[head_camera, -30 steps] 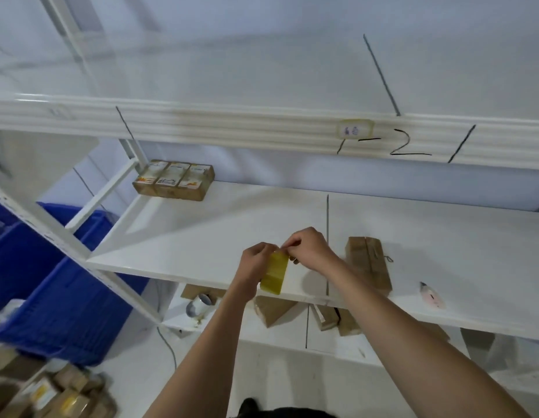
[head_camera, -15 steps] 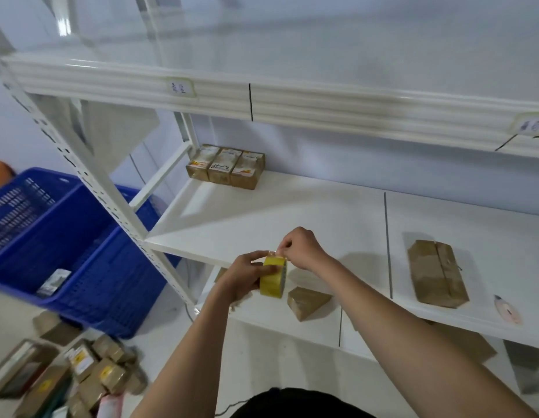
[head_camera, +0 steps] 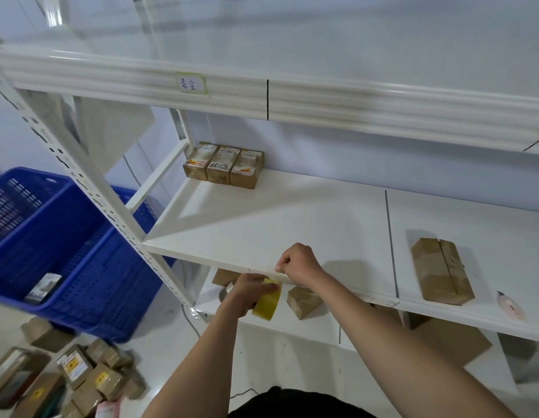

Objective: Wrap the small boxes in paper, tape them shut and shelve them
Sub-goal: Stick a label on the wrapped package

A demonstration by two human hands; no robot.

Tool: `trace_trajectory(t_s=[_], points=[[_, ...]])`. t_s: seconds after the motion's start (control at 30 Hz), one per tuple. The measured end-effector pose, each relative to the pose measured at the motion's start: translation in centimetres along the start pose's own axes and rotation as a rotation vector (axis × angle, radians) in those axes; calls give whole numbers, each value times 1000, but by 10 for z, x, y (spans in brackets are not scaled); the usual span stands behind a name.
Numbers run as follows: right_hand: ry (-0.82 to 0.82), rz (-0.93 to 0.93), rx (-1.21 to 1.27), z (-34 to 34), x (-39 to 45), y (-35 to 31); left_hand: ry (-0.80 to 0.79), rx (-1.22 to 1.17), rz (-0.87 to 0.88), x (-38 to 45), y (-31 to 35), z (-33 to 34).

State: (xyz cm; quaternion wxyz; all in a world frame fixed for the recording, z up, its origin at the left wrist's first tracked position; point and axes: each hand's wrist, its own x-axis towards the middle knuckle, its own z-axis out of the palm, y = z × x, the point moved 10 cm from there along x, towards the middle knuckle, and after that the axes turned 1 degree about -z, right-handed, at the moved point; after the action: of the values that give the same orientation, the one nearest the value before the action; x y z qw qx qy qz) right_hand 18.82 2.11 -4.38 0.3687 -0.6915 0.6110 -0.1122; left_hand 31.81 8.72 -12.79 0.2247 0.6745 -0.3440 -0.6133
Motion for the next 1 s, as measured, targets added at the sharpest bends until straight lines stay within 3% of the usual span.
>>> trace_trajectory(t_s=[0.4,1.0], points=[[35,96,18,20,32,17,105,8,-114,29,-17,-13],[105,117,52,31,45,29,114,-1,-169,48,-29,-17]])
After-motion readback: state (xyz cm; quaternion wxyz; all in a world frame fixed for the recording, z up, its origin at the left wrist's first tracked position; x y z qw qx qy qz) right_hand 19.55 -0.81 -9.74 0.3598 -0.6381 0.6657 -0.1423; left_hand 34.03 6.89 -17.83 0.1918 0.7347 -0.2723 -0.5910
